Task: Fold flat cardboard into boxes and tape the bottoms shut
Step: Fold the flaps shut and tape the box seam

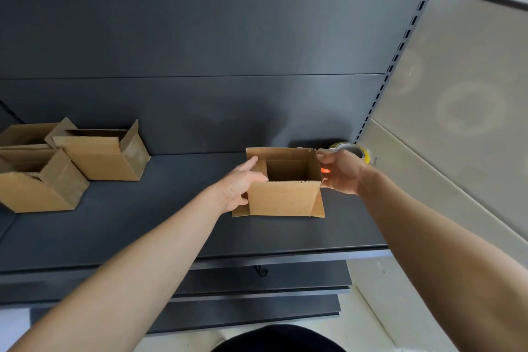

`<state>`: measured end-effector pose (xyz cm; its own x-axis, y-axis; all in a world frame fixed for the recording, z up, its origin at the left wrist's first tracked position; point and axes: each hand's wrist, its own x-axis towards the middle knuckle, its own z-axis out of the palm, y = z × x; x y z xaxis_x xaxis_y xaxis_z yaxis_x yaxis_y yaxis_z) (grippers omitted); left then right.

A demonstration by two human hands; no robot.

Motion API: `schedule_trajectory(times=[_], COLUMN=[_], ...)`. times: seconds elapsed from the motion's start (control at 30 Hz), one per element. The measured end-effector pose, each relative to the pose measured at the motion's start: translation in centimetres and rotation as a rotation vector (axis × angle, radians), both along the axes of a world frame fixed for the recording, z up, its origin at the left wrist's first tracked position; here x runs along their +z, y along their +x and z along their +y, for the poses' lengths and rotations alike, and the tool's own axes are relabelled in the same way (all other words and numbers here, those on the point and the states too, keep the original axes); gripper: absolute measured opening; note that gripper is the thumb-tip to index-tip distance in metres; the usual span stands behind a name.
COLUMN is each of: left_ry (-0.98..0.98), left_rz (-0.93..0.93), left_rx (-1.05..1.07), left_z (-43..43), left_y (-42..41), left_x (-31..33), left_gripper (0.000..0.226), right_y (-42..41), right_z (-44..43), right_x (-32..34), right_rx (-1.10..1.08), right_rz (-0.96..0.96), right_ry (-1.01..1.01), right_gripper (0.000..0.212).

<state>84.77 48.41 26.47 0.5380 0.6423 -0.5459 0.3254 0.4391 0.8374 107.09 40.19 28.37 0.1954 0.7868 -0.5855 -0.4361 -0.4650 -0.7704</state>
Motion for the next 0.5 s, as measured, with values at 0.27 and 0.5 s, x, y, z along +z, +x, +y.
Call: schedule_trajectory(times=[0.27,0.5], left_ry=[0.007,0.008], left_rz=[0.024,0.023], left_rx=[-0.053,-0.08], left_z=[0.3,0.4], left_y=[0.3,0.2], left_x=[-0.3,-0.4], left_gripper=[0.08,0.081], right_y=[0.0,-2.2], right_z=[-0.2,1.7], right_x=[-1.4,-2.1], right_rx=[0.024,0.155], right_rz=[-0.003,-0.508], right_ry=[-0.03,-0.159], right_gripper=[0.013,0.029])
